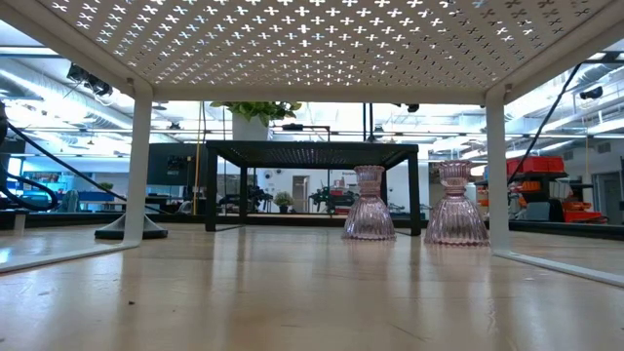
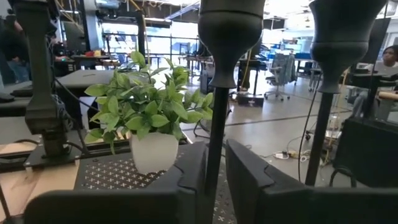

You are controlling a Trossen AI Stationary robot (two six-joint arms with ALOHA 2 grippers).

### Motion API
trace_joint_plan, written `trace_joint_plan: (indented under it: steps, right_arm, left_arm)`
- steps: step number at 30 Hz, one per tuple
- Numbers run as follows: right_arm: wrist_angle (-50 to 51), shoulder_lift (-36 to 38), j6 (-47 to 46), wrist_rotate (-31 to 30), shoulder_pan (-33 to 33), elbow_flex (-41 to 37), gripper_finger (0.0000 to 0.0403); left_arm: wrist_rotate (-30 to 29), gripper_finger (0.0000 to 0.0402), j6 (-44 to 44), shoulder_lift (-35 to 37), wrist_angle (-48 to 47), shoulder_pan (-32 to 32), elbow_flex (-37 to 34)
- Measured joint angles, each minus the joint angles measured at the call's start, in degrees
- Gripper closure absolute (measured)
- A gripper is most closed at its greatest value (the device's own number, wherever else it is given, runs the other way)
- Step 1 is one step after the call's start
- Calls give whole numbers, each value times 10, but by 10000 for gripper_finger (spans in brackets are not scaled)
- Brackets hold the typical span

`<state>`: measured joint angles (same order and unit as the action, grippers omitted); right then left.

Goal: Pick & Place candle stick holders
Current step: Put the big black candle holder on the black shelf aligned with the other big black candle holder

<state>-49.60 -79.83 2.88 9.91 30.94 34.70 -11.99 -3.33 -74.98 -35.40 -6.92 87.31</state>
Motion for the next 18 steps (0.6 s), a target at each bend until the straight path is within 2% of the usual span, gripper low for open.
trace_joint_plan:
  steps: [18]
  right_arm:
    - [-3, 0, 6, 6, 0, 0, 331]
  left_arm:
    - [0, 287, -1, 0, 0, 0, 0]
